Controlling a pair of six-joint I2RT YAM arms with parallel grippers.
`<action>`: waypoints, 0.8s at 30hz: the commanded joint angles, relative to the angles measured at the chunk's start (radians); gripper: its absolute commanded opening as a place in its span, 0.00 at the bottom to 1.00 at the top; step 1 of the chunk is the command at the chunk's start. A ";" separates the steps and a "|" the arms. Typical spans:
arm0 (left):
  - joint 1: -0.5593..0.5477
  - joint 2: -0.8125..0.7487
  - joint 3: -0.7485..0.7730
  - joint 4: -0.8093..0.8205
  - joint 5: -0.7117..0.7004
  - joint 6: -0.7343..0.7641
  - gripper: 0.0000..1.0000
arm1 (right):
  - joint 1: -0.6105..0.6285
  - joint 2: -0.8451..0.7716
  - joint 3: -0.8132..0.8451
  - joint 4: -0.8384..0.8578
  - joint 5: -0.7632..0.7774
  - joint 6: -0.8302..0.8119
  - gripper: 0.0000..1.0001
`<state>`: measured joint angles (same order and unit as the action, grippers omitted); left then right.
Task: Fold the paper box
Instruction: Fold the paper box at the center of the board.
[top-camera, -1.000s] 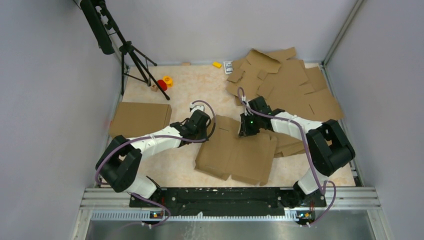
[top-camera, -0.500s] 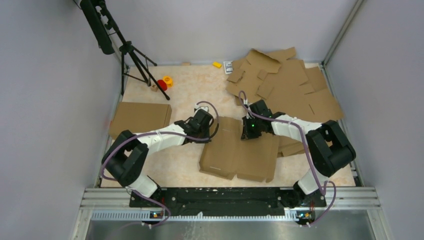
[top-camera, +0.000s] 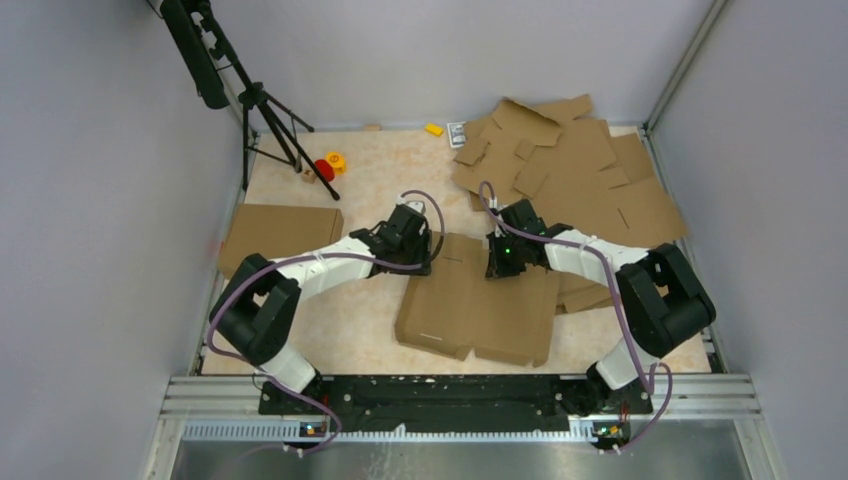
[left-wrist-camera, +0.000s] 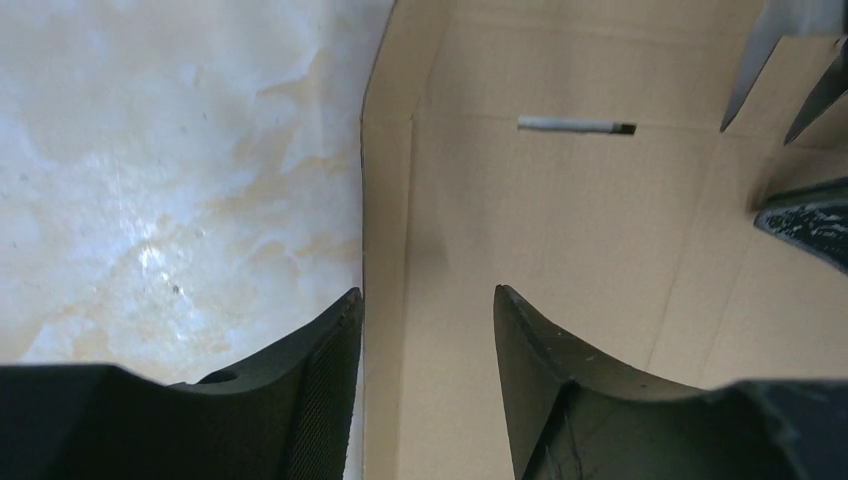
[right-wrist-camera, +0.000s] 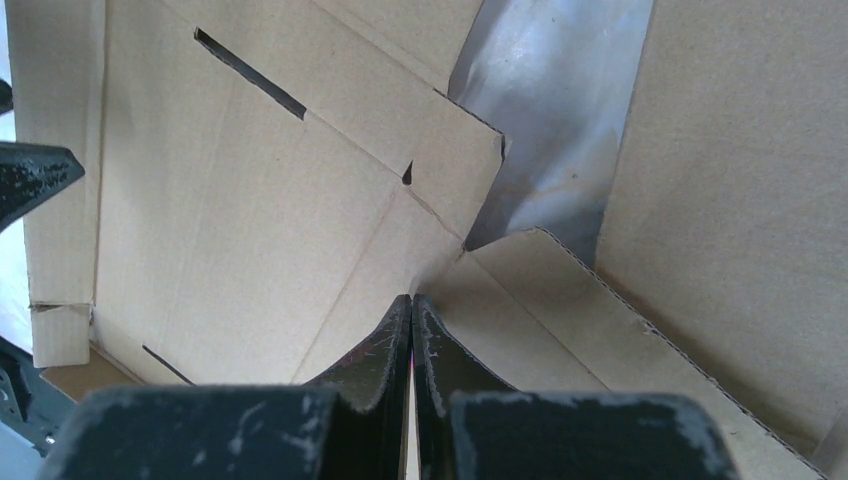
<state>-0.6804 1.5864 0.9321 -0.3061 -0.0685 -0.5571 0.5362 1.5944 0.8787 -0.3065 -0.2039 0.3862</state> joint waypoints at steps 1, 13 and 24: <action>0.031 0.039 0.068 0.051 0.058 0.071 0.53 | 0.013 -0.028 0.017 0.008 0.004 -0.008 0.00; 0.189 0.170 0.129 0.212 0.418 0.187 0.65 | 0.011 0.017 0.023 0.017 -0.008 -0.028 0.00; 0.202 0.215 0.176 0.205 0.471 0.189 0.63 | 0.015 -0.002 0.029 0.077 -0.120 0.014 0.00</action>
<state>-0.4816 1.8252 1.1061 -0.1486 0.3641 -0.3885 0.5365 1.6150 0.8791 -0.2882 -0.2535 0.3782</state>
